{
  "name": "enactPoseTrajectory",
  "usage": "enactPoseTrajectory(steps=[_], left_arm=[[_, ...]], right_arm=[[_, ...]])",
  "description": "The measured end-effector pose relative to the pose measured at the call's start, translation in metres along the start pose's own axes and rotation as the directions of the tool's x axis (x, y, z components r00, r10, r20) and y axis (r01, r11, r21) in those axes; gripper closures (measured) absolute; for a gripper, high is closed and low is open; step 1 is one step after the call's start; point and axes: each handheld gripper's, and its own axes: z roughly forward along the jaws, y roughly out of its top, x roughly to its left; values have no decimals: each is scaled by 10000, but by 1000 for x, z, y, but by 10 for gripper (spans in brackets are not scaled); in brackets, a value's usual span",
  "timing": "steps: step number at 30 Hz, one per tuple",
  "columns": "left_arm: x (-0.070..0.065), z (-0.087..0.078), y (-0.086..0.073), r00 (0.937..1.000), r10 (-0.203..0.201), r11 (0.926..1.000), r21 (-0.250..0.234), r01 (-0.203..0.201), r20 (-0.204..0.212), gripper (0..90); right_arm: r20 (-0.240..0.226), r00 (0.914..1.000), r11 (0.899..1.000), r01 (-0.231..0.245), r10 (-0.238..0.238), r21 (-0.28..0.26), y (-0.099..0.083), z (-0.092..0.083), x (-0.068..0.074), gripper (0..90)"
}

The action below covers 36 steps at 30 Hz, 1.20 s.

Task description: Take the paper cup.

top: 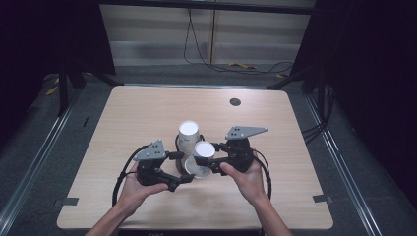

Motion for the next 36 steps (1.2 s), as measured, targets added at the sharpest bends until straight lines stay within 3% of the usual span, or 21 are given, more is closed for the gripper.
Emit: enactPoseTrajectory(steps=[6, 10, 14, 36], left_arm=[[-1, 3, -2, 10000, -62, 10000, -77, 62, -4, 161], [-1, 5, -3, 10000, -66, 10000, -32, 66, -54, 162], [-4, 7, -5, 9997, 188, 9998, 41, -187, -166, 192], [-5, 9, -8, 9998, 193, 9998, -41, -193, -58, 241]], right_arm=[[-271, 9996, 10000, 68, -67, 17, -3, 8, 3, 364], [-316, 9995, 9999, 87, -84, 78, -4, 11, 5, 364], [-248, 9997, 10000, 66, -67, -25, -5, 12, 5, 364], [-461, 9989, 9999, 24, -19, 105, -8, 22, 9, 360]])
